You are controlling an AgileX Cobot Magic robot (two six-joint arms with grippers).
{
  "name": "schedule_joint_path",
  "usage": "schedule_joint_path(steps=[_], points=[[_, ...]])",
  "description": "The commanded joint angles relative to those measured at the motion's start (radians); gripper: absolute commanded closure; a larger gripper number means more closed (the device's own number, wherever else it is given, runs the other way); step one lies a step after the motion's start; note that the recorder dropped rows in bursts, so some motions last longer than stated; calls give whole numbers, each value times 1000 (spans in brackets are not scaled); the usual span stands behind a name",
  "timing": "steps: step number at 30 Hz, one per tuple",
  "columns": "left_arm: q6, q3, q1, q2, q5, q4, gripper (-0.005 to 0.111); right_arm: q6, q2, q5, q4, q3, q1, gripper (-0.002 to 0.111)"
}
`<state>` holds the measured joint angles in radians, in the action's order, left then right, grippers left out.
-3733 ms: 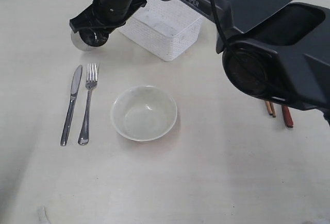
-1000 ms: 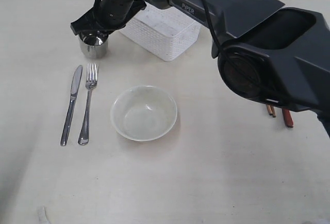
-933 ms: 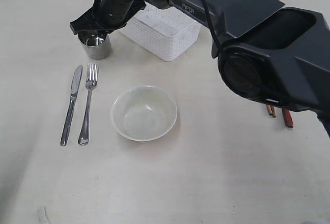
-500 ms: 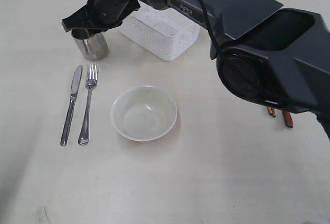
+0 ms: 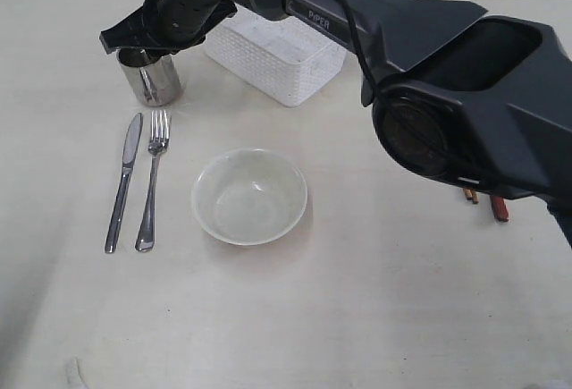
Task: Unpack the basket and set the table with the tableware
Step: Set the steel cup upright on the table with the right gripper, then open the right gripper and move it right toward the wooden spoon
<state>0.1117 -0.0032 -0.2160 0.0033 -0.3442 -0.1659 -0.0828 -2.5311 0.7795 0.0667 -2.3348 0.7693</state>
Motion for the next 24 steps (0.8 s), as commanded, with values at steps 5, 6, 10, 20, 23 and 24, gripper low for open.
schedule_joint_path(steps=[5,6,10,20,23,24], points=[[-1,3,-6,-3,2,0,107,-7,0,-3,-32,2,1,75],[-1,3,-6,-3,2,0,107,-7,0,-10,-43,2,1,75],[-1,3,-6,-3,2,0,107,2,0,-30,-76,2,1,75],[-1,3,-6,-3,2,0,107,2,38,-41,-76,2,1,56],[-1,3,-6,-3,2,0,107,-1,81,-38,-76,-1,1,56],[-1,3,-6,-3,2,0,107,-3,97,-29,-76,-1,1,56]])
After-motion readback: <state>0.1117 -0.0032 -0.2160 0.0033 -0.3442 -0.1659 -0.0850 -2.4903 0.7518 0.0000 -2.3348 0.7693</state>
